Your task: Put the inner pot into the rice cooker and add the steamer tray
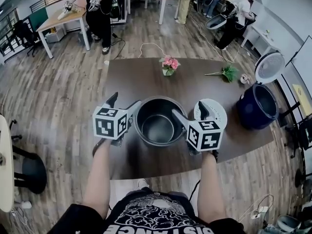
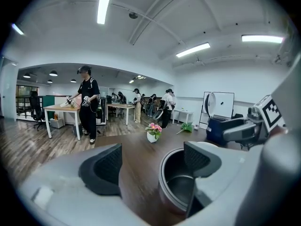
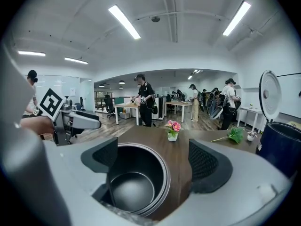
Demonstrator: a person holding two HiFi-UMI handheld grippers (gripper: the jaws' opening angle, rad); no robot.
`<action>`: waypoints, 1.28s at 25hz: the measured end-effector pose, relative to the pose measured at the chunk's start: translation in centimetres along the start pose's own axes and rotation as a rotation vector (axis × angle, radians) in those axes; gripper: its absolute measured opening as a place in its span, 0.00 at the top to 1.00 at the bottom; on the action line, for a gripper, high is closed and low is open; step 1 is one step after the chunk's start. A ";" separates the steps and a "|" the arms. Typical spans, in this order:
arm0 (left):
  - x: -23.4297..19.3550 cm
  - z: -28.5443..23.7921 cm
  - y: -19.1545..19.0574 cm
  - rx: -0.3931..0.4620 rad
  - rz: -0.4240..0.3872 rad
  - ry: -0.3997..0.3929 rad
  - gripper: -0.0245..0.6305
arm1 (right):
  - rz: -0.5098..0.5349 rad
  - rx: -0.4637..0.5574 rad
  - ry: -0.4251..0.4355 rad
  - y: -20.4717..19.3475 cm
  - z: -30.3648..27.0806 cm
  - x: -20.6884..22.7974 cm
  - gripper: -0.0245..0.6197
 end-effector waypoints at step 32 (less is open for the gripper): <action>2.3 -3.3 -6.9 -0.241 0.190 0.140 0.34 | -0.106 -0.188 0.223 -5.8 -6.3 4.3 0.38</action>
Point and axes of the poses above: the fingertips, and each gripper's own axes: z backward along the fingers, x to its right, y out of its top, the point moved 8 cm from there along z, backward along the fingers, and after that the axes turned 4 degrees about x, right-handed, at the moved point
